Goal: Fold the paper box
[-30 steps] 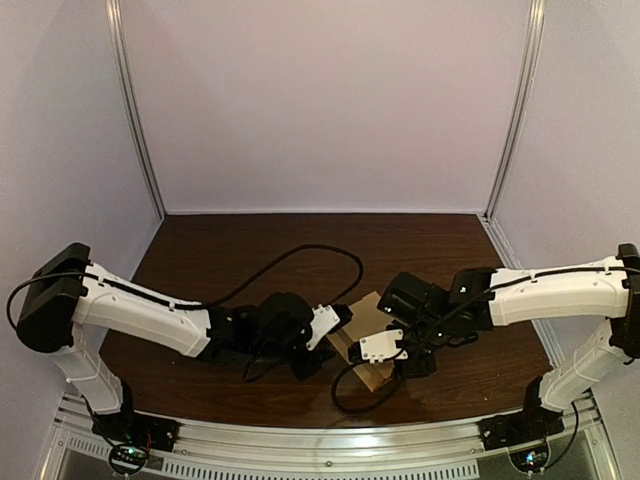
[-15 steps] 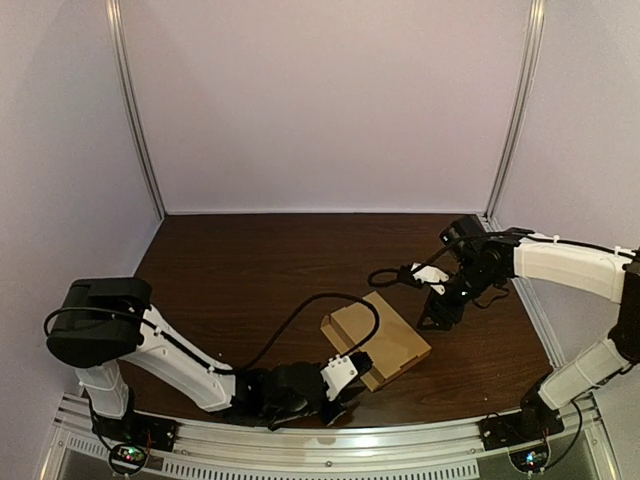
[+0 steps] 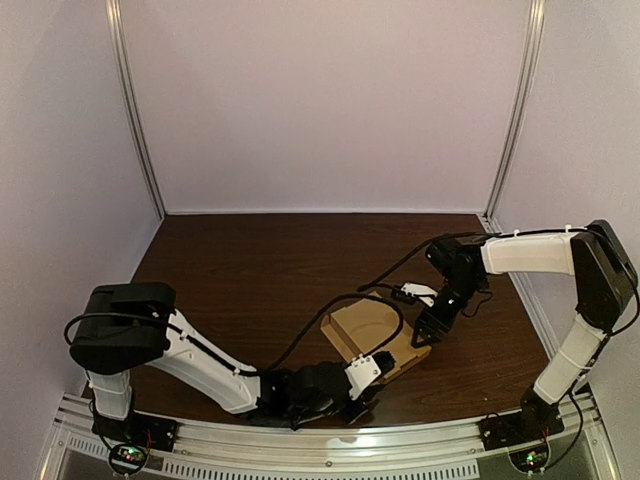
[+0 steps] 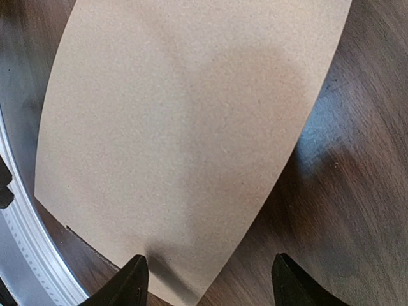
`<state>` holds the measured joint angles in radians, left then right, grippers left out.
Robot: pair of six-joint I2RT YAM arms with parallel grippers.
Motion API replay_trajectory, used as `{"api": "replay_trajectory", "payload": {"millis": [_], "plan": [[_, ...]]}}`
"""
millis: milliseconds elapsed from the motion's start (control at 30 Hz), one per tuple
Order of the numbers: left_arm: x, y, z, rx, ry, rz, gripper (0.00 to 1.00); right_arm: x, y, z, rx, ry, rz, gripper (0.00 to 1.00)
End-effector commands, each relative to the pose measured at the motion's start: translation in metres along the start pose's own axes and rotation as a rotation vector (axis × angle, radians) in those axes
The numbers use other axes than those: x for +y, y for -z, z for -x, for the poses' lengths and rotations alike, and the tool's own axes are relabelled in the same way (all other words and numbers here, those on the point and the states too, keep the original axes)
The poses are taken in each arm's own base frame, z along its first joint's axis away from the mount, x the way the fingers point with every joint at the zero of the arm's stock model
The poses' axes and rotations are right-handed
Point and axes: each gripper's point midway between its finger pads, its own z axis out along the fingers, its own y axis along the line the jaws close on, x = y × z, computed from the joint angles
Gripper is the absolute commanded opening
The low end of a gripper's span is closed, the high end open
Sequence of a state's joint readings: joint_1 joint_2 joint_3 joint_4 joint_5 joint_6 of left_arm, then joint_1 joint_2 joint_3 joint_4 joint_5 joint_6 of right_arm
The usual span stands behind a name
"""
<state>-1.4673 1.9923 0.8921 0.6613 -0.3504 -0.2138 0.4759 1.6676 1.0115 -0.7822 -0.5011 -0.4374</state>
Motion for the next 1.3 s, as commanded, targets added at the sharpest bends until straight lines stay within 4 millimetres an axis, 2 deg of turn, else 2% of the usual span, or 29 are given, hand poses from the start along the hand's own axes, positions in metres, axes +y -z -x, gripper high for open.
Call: {"api": "replay_trajectory", "payload": {"millis": [0, 167, 267, 367, 467, 600, 733, 867, 1000, 1167, 1267], "plan": [[-0.007, -0.012, -0.010, 0.049, -0.040, -0.011, 0.22, 0.000, 0.003, 0.004, -0.011, -0.033, 0.027, 0.67], [-0.004, -0.008, -0.004, 0.094, -0.116, 0.048, 0.22, -0.001, 0.004, -0.001, -0.007, -0.084, 0.073, 0.66], [0.008, 0.009, -0.015, 0.186, -0.176, 0.096, 0.23, 0.009, 0.007, -0.007, -0.002, -0.098, 0.131, 0.65], [0.019, 0.029, -0.021, 0.202, -0.163, 0.108, 0.23, 0.023, 0.010, -0.009, -0.007, -0.098, 0.192, 0.66], [0.017, 0.045, -0.024, 0.203, -0.141, 0.062, 0.24, 0.034, 0.009, -0.010, -0.001, -0.095, 0.245, 0.66], [0.014, 0.048, -0.027, 0.206, -0.151, 0.045, 0.24, 0.058, 0.008, -0.007, 0.006, -0.061, 0.347, 0.66], [0.007, 0.045, -0.032, 0.207, -0.217, 0.023, 0.24, 0.076, 0.017, 0.000, -0.021, -0.039, 0.440, 0.66], [0.010, 0.039, -0.039, 0.232, -0.270, 0.048, 0.23, 0.052, 0.022, 0.002, -0.017, -0.002, 0.261, 0.63], [0.011, 0.034, -0.048, 0.256, -0.302, 0.049, 0.23, 0.035, 0.031, 0.022, -0.079, 0.023, 0.130, 0.64], [0.011, 0.026, -0.050, 0.268, -0.320, 0.069, 0.23, 0.015, 0.015, 0.033, -0.017, -0.026, 0.098, 0.65], [0.012, 0.025, -0.047, 0.255, -0.313, 0.078, 0.23, 0.017, 0.006, 0.032, -0.010, -0.033, 0.126, 0.66]]}}
